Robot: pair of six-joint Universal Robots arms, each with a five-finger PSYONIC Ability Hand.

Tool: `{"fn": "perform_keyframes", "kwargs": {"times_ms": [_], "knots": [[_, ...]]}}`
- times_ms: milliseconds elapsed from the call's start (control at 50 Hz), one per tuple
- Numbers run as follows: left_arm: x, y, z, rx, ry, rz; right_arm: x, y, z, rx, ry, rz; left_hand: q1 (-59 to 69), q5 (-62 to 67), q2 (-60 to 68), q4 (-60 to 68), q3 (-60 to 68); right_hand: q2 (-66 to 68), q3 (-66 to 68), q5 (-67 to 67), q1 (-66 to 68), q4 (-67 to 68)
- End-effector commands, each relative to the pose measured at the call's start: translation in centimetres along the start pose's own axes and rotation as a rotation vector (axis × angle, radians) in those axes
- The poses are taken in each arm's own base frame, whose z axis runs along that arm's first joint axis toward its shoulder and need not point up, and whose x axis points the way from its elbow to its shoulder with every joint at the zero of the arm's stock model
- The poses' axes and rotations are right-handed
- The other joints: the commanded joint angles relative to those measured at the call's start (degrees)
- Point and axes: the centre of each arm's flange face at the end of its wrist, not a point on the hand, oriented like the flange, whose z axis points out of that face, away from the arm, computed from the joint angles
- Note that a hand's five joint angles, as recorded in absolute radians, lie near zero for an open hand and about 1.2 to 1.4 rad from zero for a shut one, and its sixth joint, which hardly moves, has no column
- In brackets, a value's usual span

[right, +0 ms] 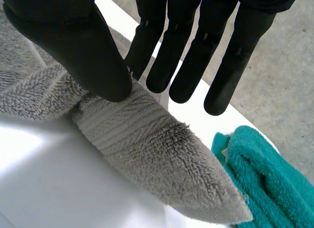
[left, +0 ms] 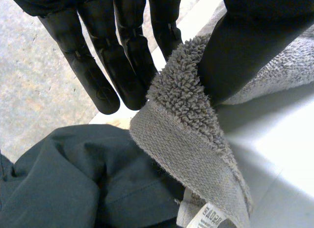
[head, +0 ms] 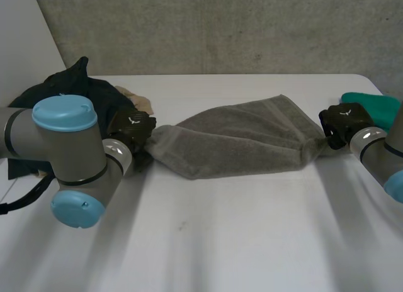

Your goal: Fold the laundry.

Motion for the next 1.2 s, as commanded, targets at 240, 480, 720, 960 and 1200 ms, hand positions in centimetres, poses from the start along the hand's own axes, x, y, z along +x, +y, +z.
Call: {"fn": "perform_keyframes", "kwargs": {"times_ms": [240,480,720,960,1200], "knots": [[0.0,-0.5,-2.5,-0.106,0.083,0.089,0.4,1.2,-1.7,-0.223,-0.09,-0.07,14.06,13.65,11.69,11.48,11.89,12.36,11.93,13.25,15.35,11.56],[-0.5,-1.2,-6.3,-0.151,0.2,0.079,0.7,0.6,-7.3,-0.391,-0.243,-0.207,14.06,13.65,11.69,11.48,11.89,12.36,11.93,13.25,15.35,11.56],[-1.9,-4.9,-6.2,-0.076,0.219,0.117,1.0,-0.9,-9.6,-0.32,-0.215,-0.232,-52.87,-53.28,-55.25,-55.46,-55.04,12.36,11.93,13.25,15.35,11.56],[-0.1,-5.7,1.4,-0.042,0.235,0.009,1.4,-7.5,-11.8,0.005,-0.159,-0.157,-38.74,-39.16,-41.12,-41.33,-40.91,12.36,11.93,13.25,15.35,11.56],[3.8,-2.6,5.1,-0.139,0.278,0.018,2.1,-15.2,-15.5,0.35,-0.162,-0.022,-35.71,-36.12,-38.09,-38.3,-37.88,12.36,11.93,13.25,15.35,11.56]]}}
